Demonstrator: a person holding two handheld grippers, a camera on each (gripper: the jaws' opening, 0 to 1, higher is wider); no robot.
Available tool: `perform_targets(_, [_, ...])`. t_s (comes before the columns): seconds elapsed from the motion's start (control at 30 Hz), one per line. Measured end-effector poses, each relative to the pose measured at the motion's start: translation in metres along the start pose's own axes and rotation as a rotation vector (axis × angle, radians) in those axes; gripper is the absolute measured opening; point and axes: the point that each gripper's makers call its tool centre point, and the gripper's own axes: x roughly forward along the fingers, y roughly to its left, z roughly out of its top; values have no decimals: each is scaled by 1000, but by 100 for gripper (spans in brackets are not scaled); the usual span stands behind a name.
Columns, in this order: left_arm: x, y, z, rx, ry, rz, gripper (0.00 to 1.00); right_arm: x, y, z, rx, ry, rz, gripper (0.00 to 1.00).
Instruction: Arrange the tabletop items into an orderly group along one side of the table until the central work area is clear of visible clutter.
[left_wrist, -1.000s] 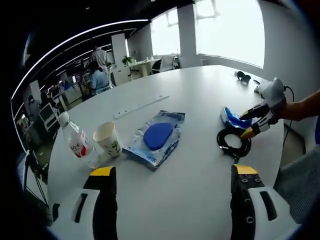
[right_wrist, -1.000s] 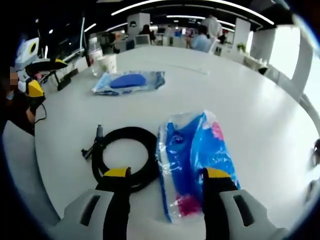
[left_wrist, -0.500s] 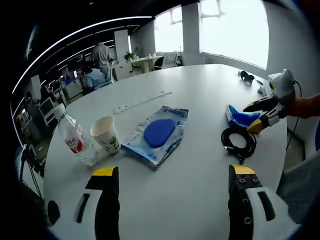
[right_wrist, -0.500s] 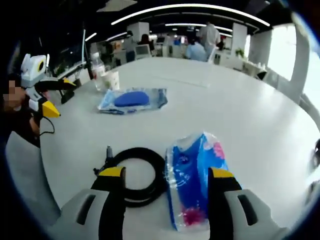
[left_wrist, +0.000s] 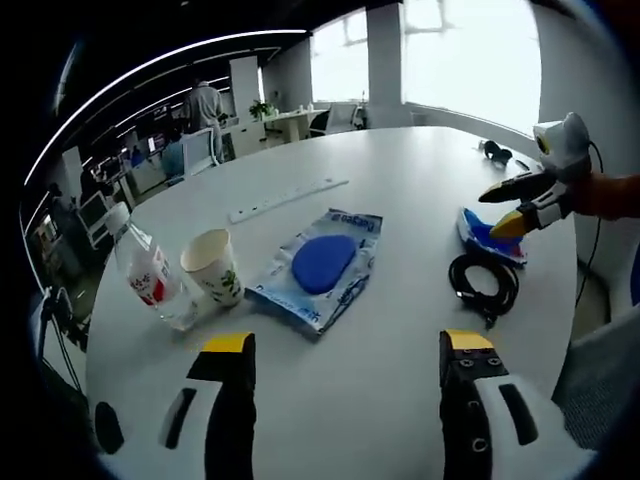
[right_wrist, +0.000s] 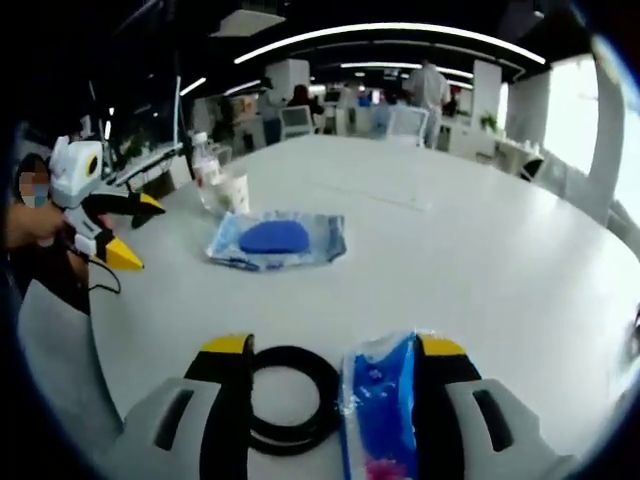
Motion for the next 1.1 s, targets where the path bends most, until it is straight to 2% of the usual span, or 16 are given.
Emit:
perform_targets(0.47, [5, 5, -5, -6, 27, -2, 46, 16, 4, 22, -58, -21, 67, 51])
perform_targets(0.77, [9, 12, -8, -2, 49, 7, 34, 31, 4, 35, -93, -29, 96, 44])
perform_targets(0.93, [13, 18, -5, -19, 44, 21, 29, 39, 6, 43, -112, -39, 114, 42])
perform_targets(1.1, [17, 23, -2, -27, 47, 41, 28, 49, 3, 52, -113, -52, 126, 42])
